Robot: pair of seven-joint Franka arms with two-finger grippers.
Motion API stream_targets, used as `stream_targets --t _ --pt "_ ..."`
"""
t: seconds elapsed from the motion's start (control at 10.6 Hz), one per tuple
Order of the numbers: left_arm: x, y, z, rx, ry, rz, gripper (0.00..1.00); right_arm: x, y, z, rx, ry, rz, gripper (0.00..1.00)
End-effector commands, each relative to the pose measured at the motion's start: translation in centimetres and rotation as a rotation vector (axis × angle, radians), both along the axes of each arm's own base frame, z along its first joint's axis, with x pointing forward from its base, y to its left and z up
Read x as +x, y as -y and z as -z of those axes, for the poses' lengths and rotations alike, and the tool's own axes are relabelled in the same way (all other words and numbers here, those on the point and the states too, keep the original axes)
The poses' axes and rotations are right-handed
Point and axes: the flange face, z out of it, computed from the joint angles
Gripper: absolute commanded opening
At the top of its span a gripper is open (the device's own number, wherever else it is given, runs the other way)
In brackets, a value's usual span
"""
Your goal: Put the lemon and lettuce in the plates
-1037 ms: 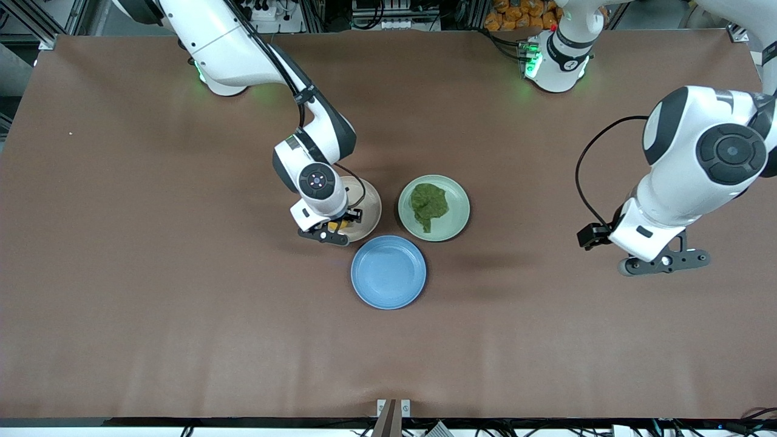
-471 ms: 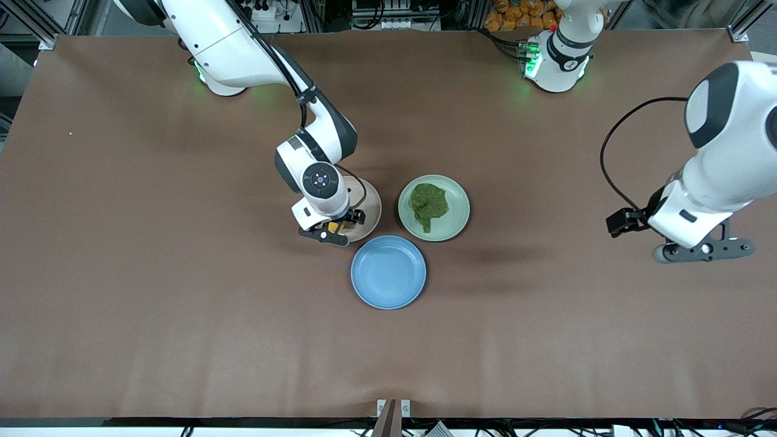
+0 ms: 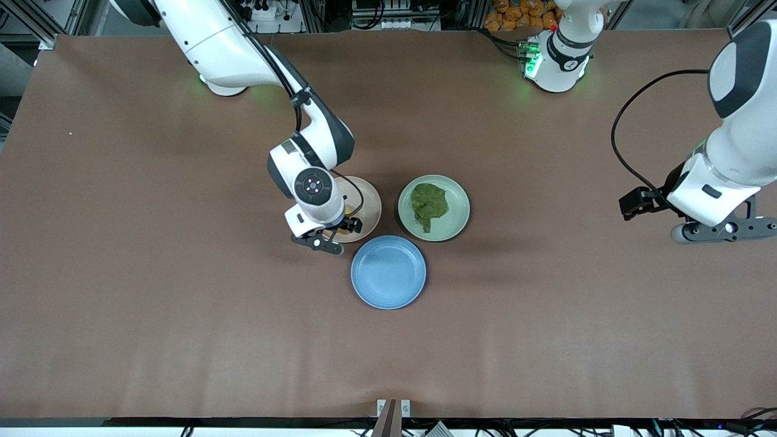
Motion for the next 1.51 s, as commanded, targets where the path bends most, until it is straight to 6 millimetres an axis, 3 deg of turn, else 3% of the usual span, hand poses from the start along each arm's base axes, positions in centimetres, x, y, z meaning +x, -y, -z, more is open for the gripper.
stream_targets --t 0.0,0.09,0.19,0.28,0.57,0.85,1.23,1.41 --pt "-0.9 -0.2 -2.9 -0.065 -0.001 0.002 1.00 2.6 1.5 -3.2 -0.010 -0.031 0.019 1.00" --pt "-1.3 0.0 -3.5 -0.064 -0.006 0.004 1.00 3.2 2.1 -4.0 -0.013 -0.041 0.021 1.00" --pt "-2.9 0.3 -6.3 -0.057 0.029 0.002 1.00 3.8 2.7 -5.2 -0.023 -0.065 0.017 1.00" --pt "-3.7 0.8 -7.6 -0.069 0.043 0.004 1.00 4.2 3.3 -6.2 -0.032 -0.095 -0.017 1.00" --pt "-4.9 -0.1 -9.1 -0.054 0.037 -0.013 1.00 5.7 5.7 -9.3 -0.017 -0.120 -0.111 1.00" --pt "-5.9 0.3 -10.5 -0.063 0.057 0.002 1.00 6.7 11.1 -13.9 0.034 -0.170 -0.243 1.00" --pt "-7.0 -2.2 -11.8 -0.088 0.050 0.019 1.00 6.9 20.1 -22.1 0.057 -0.184 -0.255 1.00" --pt "-7.7 -2.9 -12.3 -0.083 0.036 0.009 1.00 6.7 24.5 -24.6 0.083 -0.197 -0.302 1.00"
